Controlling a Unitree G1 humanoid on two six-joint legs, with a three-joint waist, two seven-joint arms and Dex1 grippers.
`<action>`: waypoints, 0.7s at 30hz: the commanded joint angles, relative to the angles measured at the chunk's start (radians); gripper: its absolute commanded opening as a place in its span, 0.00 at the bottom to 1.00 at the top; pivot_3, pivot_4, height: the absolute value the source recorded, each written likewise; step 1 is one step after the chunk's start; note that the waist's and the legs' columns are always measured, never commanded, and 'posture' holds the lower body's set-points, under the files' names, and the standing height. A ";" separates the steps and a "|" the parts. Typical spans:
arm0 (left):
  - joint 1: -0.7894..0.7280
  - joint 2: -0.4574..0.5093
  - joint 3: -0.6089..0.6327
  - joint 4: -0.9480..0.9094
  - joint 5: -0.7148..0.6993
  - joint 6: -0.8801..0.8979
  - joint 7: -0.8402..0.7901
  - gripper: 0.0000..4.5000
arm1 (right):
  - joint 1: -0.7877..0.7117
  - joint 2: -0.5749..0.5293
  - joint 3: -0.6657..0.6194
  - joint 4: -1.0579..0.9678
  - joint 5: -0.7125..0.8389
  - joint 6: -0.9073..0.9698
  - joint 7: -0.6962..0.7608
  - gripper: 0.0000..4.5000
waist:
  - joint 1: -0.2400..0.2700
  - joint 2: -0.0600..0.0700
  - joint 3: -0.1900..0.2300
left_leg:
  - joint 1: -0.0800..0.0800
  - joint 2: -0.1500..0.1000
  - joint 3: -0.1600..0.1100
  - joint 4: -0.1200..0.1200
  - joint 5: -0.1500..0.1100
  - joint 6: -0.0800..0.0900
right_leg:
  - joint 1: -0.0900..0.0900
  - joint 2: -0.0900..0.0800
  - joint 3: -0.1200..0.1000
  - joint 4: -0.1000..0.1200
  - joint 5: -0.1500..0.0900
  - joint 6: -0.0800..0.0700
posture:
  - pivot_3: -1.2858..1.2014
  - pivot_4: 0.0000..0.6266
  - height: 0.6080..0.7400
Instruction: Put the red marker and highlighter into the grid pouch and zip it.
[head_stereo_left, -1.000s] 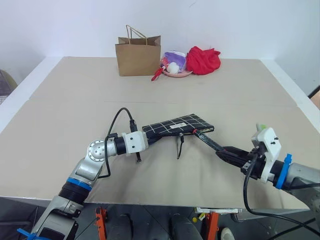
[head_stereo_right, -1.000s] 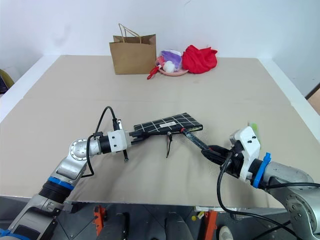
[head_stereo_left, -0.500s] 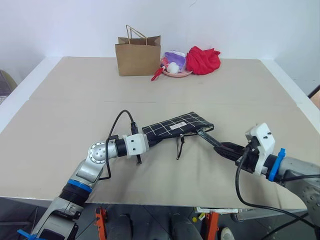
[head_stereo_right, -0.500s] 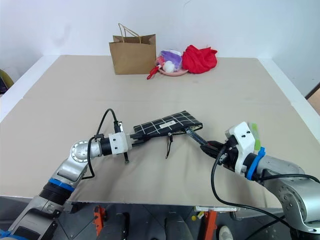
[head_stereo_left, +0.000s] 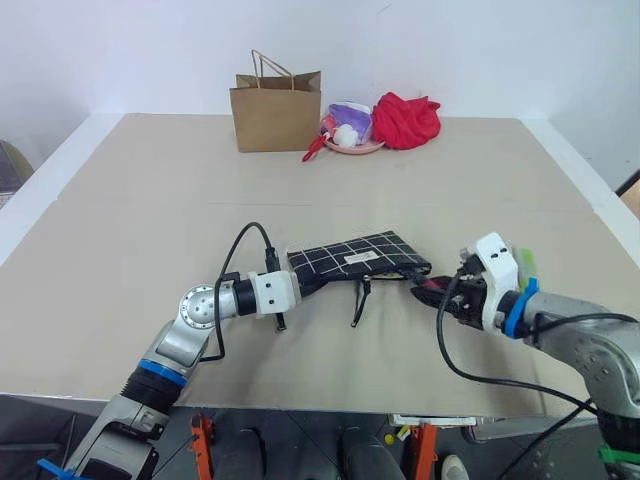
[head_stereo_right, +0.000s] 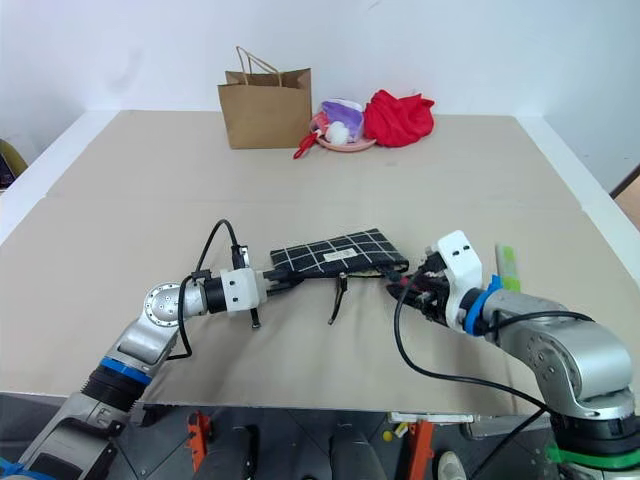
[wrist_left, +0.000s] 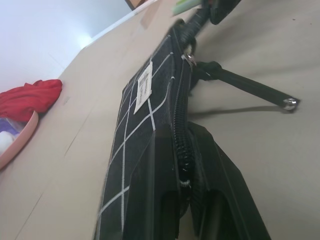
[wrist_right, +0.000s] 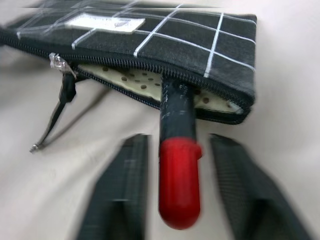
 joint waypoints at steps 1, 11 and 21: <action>0.001 -0.004 0.004 -0.030 -0.007 -0.011 0.009 0.00 | -0.060 0.035 -0.033 -0.034 0.043 0.025 -0.027 0.85 | 0.000 0.000 0.000 | 0.000 0.000 0.000 0.000 0.000 0.000 | 0.000 0.000 0.000 0.000 0.000 0.000 | 0.52 0.24 1.00; -0.004 -0.024 0.043 -0.044 -0.078 0.052 0.011 0.00 | 0.046 -0.025 -0.226 -0.084 0.097 0.058 -0.025 0.98 | 0.005 0.000 0.000 | -0.001 0.000 -0.001 0.000 0.000 0.000 | 0.000 0.000 -0.001 0.000 -0.001 0.001 | 0.52 0.24 1.00; -0.005 -0.039 0.046 -0.073 -0.177 0.128 -0.061 0.00 | 0.189 0.068 -0.262 -0.034 -0.208 -0.136 -0.297 0.98 | -0.004 0.001 0.000 | 0.000 0.000 0.000 0.000 0.000 0.000 | 0.000 0.000 0.000 0.000 0.000 0.000 | 0.52 0.24 1.00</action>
